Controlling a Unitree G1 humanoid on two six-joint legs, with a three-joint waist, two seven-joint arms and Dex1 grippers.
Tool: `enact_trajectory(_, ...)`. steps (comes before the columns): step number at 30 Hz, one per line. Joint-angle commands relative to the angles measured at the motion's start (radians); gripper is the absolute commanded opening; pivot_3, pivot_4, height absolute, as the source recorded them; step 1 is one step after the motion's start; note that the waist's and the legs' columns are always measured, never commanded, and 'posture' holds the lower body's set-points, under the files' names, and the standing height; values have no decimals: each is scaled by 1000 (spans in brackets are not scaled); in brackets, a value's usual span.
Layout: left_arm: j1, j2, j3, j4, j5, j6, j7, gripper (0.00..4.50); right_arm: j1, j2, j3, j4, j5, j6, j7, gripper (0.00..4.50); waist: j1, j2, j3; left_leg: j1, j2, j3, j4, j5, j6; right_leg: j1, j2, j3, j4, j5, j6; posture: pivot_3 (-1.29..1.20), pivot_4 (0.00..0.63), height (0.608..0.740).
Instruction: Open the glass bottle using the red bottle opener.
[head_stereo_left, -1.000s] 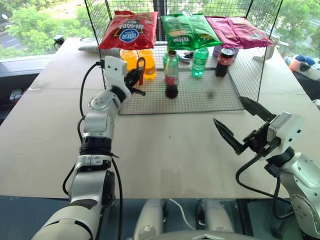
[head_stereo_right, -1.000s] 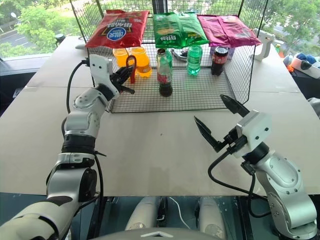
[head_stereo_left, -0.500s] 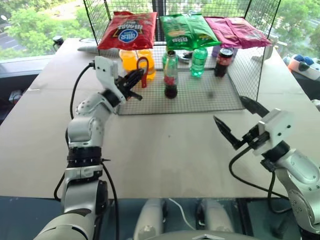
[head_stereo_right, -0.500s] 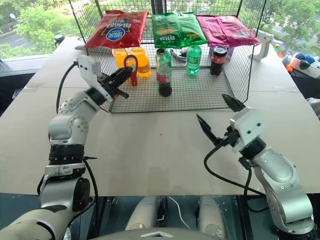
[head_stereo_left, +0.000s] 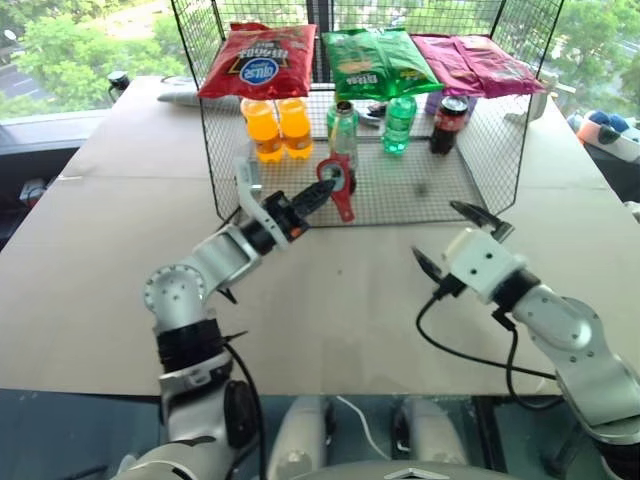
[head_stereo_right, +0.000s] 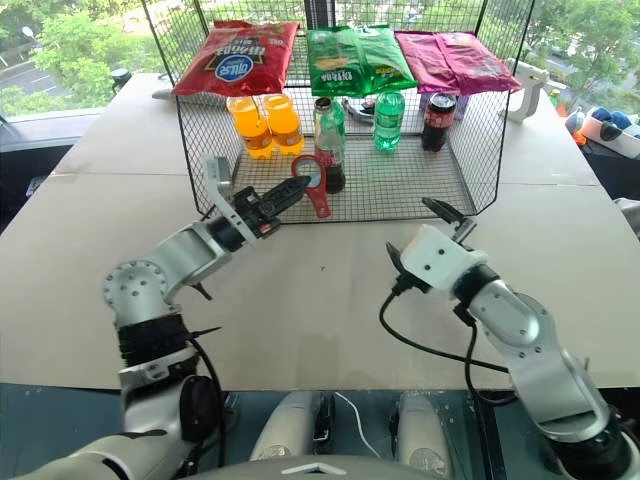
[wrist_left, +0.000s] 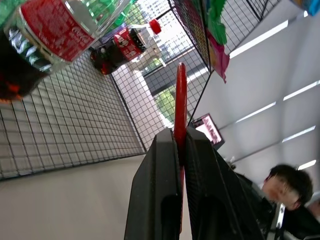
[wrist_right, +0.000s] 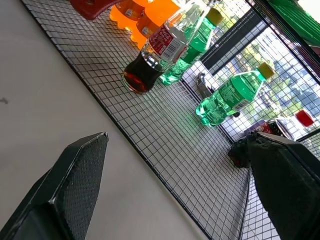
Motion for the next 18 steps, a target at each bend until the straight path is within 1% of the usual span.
enact_trajectory(1, 2, -20, -25, -82, -55, -49, 107, 40, -46, 37, 21, -50, -19, 76, 3, 4500, 0, 0, 0, 0, 0, 0, 0, 0, 0, 0, 0, 0, 0, 0, 0, 0, 150, 740)
enact_trajectory(6, 8, -26, -74, -96, -28, -102, 135, 40, -65, 59, 32, -55, -22, 123, 19, 4500, 1, 0, 0, 0, -1, 0, 0, 2, -3, 0, 0, 0, 0, 0, 0, 0, 150, 740)
enact_trajectory(12, -1, -57, -67, -76, -8, -215, 194, 40, -80, 93, 30, -55, -14, 161, 20, 4500, 0, 0, 0, 0, -1, 0, 0, 1, -3, 0, 0, 0, 0, 0, -1, 0, 150, 740)
enact_trajectory(14, -9, -16, -64, -99, 46, -265, 138, 40, -90, 106, 31, -54, -17, 168, 17, 4500, -2, 0, 0, 0, -1, 0, 0, 1, -2, 0, 0, 0, 0, 0, -1, 0, 150, 740)
enact_trajectory(16, -3, 92, -97, -112, 134, -276, 9, 40, -89, 118, 27, -58, -17, 178, 15, 4500, -4, 0, 0, 0, -1, 1, 0, 1, -2, 0, 1, 0, 0, 0, -1, 0, 150, 740)
enact_trajectory(18, -9, 203, -101, -53, 212, -307, -111, 40, -84, 122, 26, -57, -18, 180, 15, 4500, -5, 0, 0, 0, 0, 1, -1, 1, -3, 0, 2, 0, 0, -2, -4, 0, 150, 740)
